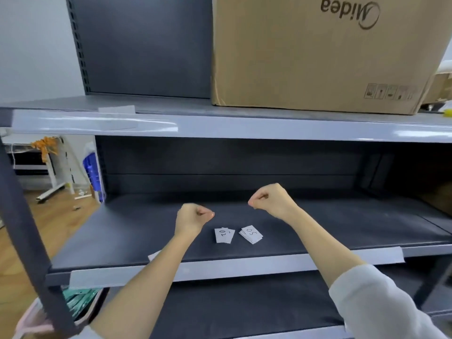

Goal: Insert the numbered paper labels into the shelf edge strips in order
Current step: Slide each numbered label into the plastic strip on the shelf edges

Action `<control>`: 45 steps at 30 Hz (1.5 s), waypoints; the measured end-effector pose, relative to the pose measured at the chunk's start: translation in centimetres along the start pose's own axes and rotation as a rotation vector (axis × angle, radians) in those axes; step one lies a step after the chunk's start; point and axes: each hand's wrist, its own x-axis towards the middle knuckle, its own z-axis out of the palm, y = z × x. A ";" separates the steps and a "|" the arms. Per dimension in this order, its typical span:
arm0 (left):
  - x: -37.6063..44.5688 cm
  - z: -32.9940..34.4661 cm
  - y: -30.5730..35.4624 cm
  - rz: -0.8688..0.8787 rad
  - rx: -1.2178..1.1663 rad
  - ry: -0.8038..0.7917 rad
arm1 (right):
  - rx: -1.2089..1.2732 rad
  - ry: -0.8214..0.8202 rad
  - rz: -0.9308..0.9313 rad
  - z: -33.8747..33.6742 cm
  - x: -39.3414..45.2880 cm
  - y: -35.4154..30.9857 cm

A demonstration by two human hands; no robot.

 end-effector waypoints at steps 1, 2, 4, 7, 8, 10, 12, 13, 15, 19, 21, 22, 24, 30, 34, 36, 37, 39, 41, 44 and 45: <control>0.5 0.9 -0.8 -0.021 0.016 -0.001 | -0.003 -0.014 0.012 0.1 0.5 0.9; 1.1 1.9 -1.9 -0.047 0.027 0.004 | -0.004 -0.030 0.020 0.1 1.0 1.8; 1.8 3.6 -3.4 -0.136 0.070 0.026 | 0.008 -0.059 0.030 0.2 2.1 3.5; 2.5 5.2 -5.0 -0.319 0.140 0.036 | 0.018 -0.096 0.012 0.1 3.7 5.9; 2.7 5.6 -5.3 -0.385 0.176 0.016 | 0.019 -0.107 0.005 0.0 4.2 6.5; 3.2 6.2 -6.0 -0.469 0.224 -0.019 | 0.030 -0.126 0.004 -0.1 5.2 7.6; 3.6 6.7 -6.3 -0.522 0.249 -0.019 | 0.038 -0.155 0.009 0.0 5.9 8.4; 3.7 7.0 -6.2 -0.546 0.253 -0.014 | 0.045 -0.167 0.018 0.1 6.2 8.7; 3.9 7.5 -6.2 -0.585 0.269 -0.020 | 0.056 -0.180 0.031 0.5 6.5 9.2; 4.4 8.0 -6.3 -0.625 0.261 -0.019 | 0.070 -0.193 0.065 1.2 6.8 10.0; 4.6 8.2 -6.3 -0.624 0.256 -0.027 | 0.070 -0.197 0.072 1.4 6.8 10.3; 4.6 8.3 -6.3 -0.619 0.260 -0.032 | 0.072 -0.197 0.073 1.5 6.9 10.4; 4.6 8.6 -6.2 -0.612 0.289 -0.043 | 0.077 -0.200 0.078 1.8 7.1 10.4; 5.0 9.0 -6.0 -0.624 0.328 -0.125 | 0.072 -0.200 0.076 2.3 7.6 10.4; 5.5 8.3 -6.1 -0.627 0.332 -0.186 | 0.072 -0.186 0.069 2.3 7.9 10.3; 5.7 7.6 -5.9 -0.630 0.338 -0.216 | 0.070 -0.187 0.068 2.3 8.0 10.3; 5.9 7.1 -5.7 -0.638 0.334 -0.218 | 0.067 -0.188 0.067 2.4 8.0 10.3; 6.4 5.9 -5.3 -0.646 0.346 -0.209 | 0.065 -0.192 0.065 2.5 8.0 10.3; 7.0 4.5 -4.7 -0.642 0.407 -0.209 | 0.068 -0.189 0.064 2.5 8.1 10.3; 7.8 3.0 -4.5 -0.628 0.511 -0.216 | 0.064 -0.186 0.064 2.6 8.2 10.4; 8.1 2.8 -4.9 -0.630 0.540 -0.220 | 0.059 -0.186 0.065 2.6 8.1 10.5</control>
